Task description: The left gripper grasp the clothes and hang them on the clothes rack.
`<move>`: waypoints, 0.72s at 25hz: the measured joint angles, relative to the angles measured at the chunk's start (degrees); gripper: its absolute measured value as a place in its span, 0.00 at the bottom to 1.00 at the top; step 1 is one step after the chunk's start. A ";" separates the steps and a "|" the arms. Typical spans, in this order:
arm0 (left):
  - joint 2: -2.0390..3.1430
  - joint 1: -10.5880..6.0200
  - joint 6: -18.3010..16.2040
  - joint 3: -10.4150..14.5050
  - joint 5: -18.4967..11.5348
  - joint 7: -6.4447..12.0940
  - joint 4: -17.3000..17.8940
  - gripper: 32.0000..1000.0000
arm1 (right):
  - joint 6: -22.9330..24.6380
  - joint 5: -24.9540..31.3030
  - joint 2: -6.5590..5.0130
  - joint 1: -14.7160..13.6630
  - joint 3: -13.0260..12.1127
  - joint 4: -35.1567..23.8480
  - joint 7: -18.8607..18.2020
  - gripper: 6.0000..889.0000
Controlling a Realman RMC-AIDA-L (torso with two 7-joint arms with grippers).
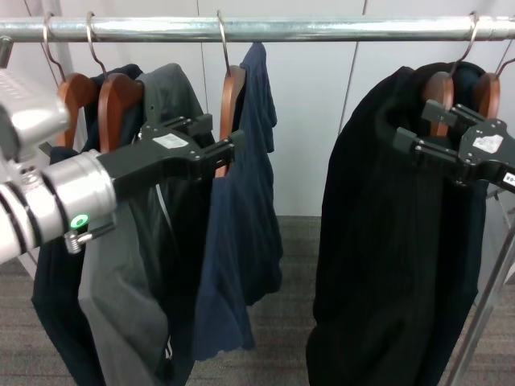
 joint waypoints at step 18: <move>0.11 6.23 10.64 -4.61 0.02 2.47 0.25 0.63 | 0.00 -0.31 0.00 -0.34 0.00 0.00 0.00 0.92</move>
